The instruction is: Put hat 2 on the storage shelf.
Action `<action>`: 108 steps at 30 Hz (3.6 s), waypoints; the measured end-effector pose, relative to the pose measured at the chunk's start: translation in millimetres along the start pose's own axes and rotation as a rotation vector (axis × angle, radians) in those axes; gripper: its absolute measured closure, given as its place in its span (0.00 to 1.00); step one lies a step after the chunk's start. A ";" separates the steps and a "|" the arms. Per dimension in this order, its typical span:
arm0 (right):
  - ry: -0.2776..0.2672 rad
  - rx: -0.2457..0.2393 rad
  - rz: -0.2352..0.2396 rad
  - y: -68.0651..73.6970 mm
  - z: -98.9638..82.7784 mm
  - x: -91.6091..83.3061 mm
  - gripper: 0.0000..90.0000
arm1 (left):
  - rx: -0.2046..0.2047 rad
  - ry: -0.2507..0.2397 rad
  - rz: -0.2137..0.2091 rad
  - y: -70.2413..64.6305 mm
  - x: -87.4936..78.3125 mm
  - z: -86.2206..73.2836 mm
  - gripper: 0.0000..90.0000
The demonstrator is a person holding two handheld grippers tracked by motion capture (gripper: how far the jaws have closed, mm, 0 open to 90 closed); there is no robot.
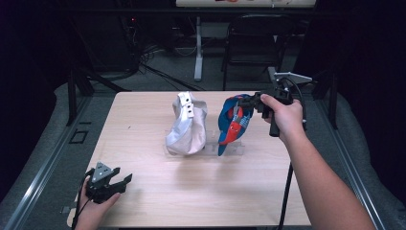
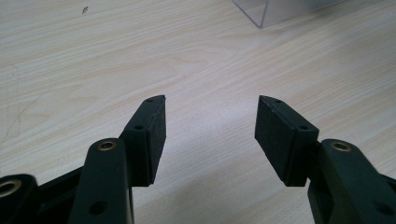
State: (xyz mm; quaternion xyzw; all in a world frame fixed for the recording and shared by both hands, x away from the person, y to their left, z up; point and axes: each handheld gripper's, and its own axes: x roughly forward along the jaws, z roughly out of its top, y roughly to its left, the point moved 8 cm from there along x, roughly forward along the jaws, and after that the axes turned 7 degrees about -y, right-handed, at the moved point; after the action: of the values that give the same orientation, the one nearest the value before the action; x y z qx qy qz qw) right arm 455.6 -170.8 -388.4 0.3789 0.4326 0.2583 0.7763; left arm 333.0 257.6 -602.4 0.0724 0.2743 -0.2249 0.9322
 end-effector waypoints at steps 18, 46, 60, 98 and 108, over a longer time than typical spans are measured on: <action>-0.035 -0.085 -0.089 -14.0 1.9 -13.7 0.71 | -0.002 0.008 -0.003 -0.2 -0.3 -0.7 0.49; -0.071 -0.194 -0.124 -36.1 -26.7 -29.4 0.64 | -0.013 -0.006 0.002 0.6 1.6 -1.2 0.49; -0.118 -0.266 -0.126 -69.3 -76.2 -33.4 0.59 | -0.026 0.004 0.010 0.9 4.2 -3.5 0.49; -0.286 -0.332 -0.158 -167.1 -171.9 2.2 0.57 | -0.085 0.046 0.030 14.2 9.4 -15.6 0.49; -0.289 -0.426 -0.212 -169.0 -178.1 13.4 0.58 | -0.058 0.034 0.018 6.7 11.5 -14.0 0.49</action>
State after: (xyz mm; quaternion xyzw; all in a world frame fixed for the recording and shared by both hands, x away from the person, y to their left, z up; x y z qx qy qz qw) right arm 320.0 -193.9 -592.3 0.1926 0.2905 0.2039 0.9148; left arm 338.0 262.8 -620.4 0.0518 0.2958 -0.2074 0.9310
